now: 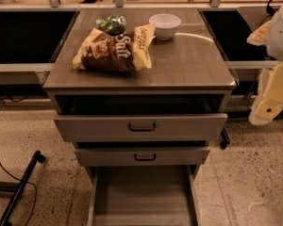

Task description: Place brown chip bag into bottom drawer

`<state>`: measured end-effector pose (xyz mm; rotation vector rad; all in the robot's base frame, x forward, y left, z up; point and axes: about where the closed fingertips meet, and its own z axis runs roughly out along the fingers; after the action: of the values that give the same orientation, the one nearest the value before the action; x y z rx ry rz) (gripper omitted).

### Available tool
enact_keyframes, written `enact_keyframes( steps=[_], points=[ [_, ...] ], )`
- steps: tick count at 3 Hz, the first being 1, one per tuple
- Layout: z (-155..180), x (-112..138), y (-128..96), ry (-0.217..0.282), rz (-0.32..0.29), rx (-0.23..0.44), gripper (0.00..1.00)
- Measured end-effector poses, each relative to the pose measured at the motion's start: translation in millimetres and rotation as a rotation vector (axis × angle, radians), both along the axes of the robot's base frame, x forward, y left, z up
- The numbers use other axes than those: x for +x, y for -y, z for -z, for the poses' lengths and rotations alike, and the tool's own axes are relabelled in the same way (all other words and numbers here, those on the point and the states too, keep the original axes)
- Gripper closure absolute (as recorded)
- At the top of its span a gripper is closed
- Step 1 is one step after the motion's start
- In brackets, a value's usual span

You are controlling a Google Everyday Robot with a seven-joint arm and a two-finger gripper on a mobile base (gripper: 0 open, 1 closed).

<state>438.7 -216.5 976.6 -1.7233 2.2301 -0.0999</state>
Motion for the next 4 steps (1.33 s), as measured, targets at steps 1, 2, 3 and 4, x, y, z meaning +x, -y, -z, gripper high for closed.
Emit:
enact_keyframes(
  steps=[1,2,3,4],
  points=[
    [0.0,0.0,0.0,0.000,0.000,0.000,0.00],
    [4.9,13.2,-10.3,0.014,0.000,0.034,0.00],
    [16.0,47.8,-41.7,0.038,-0.018,0.111,0.00],
    [23.1,81.4,-71.1,0.069,-0.007,0.192,0.00]
  ],
)
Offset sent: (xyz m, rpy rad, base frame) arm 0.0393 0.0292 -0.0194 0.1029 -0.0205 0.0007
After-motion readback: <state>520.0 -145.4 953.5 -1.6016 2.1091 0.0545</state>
